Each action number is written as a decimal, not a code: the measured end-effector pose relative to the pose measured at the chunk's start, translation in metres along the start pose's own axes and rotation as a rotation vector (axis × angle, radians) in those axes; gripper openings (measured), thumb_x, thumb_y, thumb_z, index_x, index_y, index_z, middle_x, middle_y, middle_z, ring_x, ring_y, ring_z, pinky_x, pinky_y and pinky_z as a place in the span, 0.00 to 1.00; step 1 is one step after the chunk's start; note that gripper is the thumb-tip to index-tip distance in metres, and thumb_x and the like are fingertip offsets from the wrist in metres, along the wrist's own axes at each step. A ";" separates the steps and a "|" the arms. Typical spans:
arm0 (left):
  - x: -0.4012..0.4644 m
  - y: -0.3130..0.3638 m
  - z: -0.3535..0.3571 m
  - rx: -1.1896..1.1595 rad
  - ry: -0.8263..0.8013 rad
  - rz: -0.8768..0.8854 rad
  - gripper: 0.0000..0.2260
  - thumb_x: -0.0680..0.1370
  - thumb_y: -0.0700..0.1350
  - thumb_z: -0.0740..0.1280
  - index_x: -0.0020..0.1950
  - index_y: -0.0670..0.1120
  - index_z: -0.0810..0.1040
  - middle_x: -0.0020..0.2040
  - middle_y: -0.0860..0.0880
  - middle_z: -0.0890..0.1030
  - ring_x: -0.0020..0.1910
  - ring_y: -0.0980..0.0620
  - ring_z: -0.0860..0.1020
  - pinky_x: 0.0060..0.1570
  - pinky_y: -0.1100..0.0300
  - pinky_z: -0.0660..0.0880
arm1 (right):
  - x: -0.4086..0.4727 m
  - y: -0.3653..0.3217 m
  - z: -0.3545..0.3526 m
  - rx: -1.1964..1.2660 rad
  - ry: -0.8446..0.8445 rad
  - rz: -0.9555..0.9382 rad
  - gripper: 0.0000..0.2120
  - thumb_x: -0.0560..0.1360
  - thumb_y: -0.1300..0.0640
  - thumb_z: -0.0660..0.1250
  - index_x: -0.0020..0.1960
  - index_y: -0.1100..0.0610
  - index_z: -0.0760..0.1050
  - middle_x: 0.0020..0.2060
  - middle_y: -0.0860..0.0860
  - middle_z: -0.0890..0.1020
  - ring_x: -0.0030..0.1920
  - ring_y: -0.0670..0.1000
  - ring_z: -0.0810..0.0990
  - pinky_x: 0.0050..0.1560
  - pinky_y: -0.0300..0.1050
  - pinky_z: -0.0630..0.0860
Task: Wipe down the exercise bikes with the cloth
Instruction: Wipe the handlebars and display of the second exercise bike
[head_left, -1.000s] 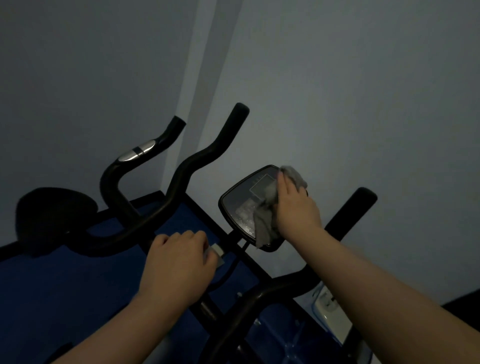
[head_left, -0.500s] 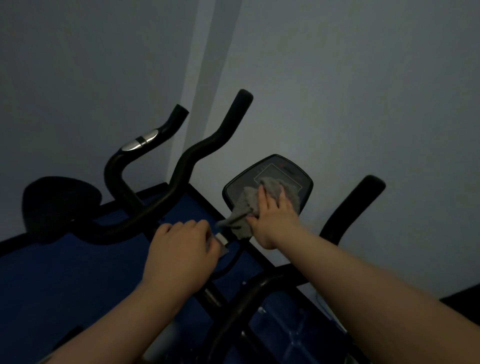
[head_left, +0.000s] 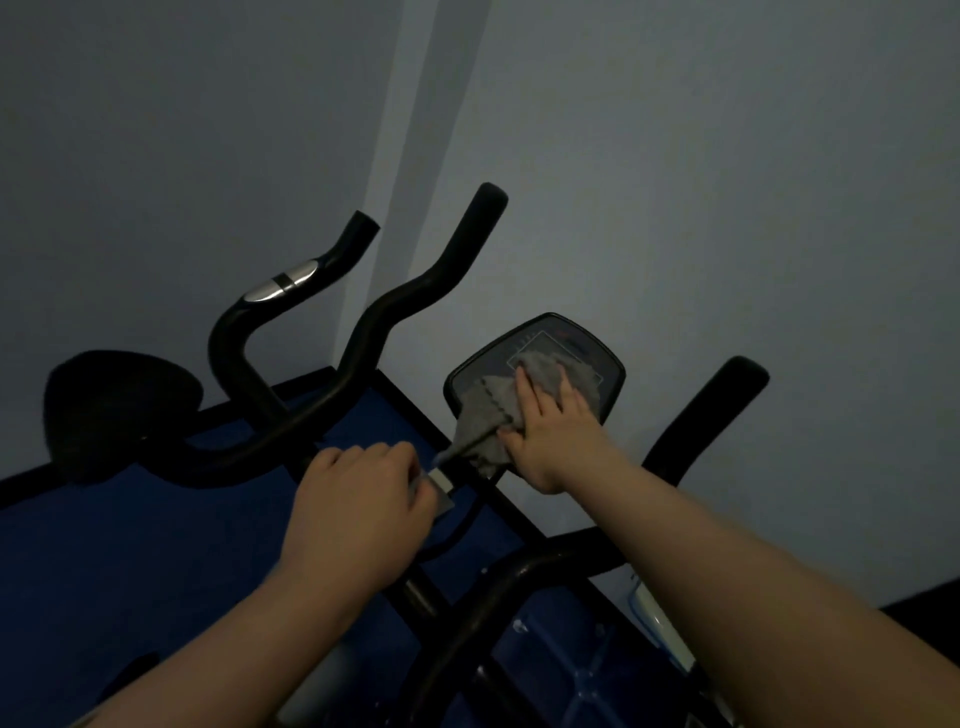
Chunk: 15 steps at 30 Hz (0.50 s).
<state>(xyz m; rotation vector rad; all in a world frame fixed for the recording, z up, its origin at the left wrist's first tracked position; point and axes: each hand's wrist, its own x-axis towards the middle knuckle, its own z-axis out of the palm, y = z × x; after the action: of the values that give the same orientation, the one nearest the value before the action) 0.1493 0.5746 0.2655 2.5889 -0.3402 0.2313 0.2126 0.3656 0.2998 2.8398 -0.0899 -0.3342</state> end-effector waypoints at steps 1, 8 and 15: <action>0.000 0.000 0.000 -0.003 -0.005 -0.001 0.10 0.79 0.55 0.55 0.48 0.54 0.74 0.44 0.57 0.79 0.44 0.55 0.75 0.54 0.58 0.66 | -0.002 0.007 -0.002 0.001 -0.027 0.035 0.36 0.79 0.38 0.42 0.73 0.54 0.25 0.77 0.55 0.39 0.74 0.61 0.30 0.73 0.55 0.35; 0.001 0.002 0.001 0.006 0.014 -0.014 0.10 0.79 0.54 0.55 0.47 0.54 0.73 0.43 0.57 0.78 0.42 0.56 0.74 0.53 0.60 0.66 | 0.037 -0.004 -0.032 0.280 -0.006 0.143 0.43 0.74 0.30 0.44 0.76 0.54 0.31 0.77 0.55 0.38 0.72 0.60 0.26 0.71 0.56 0.29; 0.001 0.002 0.001 0.012 0.016 -0.013 0.10 0.79 0.54 0.55 0.47 0.54 0.74 0.43 0.57 0.78 0.41 0.56 0.75 0.53 0.59 0.66 | 0.019 -0.012 -0.011 0.080 0.195 0.066 0.33 0.81 0.41 0.46 0.77 0.53 0.34 0.78 0.53 0.46 0.76 0.59 0.38 0.75 0.57 0.42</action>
<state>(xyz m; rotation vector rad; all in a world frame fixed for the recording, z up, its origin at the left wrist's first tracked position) 0.1500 0.5725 0.2655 2.5992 -0.3168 0.2495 0.2341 0.3786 0.3022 2.9233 -0.1596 -0.0402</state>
